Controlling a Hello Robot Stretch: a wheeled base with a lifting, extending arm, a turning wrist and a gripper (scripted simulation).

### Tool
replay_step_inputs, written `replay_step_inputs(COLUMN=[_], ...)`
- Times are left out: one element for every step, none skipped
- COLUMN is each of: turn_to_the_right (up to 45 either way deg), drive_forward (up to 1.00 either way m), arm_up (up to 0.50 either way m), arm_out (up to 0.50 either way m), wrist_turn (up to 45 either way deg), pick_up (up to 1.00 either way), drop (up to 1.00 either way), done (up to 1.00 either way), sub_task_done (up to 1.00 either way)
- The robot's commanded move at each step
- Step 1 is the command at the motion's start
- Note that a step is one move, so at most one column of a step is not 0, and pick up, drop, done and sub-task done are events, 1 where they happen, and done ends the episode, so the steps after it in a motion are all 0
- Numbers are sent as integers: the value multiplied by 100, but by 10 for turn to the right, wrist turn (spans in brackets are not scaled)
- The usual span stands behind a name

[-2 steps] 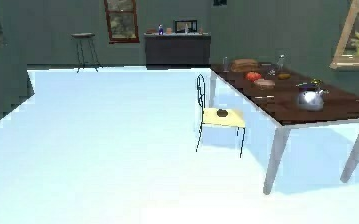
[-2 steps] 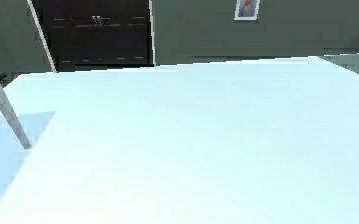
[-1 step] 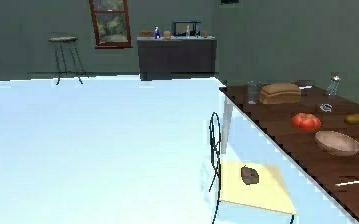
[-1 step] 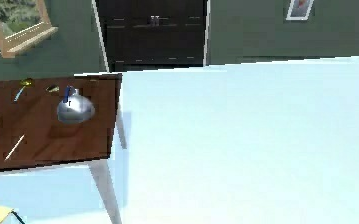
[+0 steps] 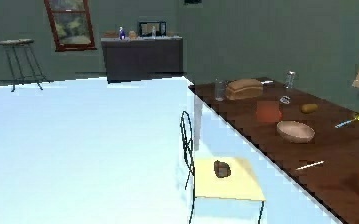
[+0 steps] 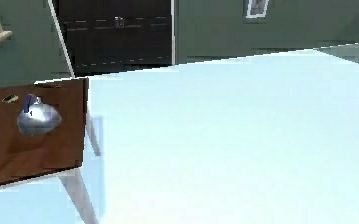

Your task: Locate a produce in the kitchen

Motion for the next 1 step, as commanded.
replay_step_inputs(turn_to_the_right=[0], drive_forward=[15], arm_up=[0], arm_out=[0], wrist_turn=[0], pick_up=[0], drop=[0], done=[0], sub_task_done=[0])
